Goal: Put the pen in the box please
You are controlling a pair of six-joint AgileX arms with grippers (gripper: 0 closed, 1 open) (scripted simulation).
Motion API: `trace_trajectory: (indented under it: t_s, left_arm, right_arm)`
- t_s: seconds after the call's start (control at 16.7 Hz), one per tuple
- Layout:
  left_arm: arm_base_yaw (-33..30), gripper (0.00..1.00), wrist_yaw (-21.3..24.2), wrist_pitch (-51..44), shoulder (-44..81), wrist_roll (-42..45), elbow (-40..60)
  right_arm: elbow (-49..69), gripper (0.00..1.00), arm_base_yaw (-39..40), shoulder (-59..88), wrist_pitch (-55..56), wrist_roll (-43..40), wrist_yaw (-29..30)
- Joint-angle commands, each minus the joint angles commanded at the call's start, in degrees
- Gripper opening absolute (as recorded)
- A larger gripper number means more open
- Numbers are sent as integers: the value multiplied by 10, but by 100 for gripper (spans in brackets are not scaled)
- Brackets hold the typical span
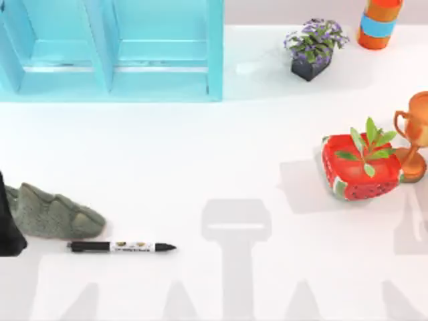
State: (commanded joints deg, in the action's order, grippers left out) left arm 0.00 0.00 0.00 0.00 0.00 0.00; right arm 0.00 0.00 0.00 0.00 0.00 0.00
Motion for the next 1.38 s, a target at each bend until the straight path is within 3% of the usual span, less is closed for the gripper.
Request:
trace_trajectory:
  t_s: [0.3,0.54,1.38]
  left_arm:
    - [0,100,0,0,0,0,0]
    - [0,100,0,0,0,0,0]
    - [0,100,0,0,0,0,0]
  right_arm:
    - [31,100,17,32,-20,-14,-8]
    - [147,100,80,161,-90,-65,-39]
    - [857,100,389,1042,-515,-292,-169]
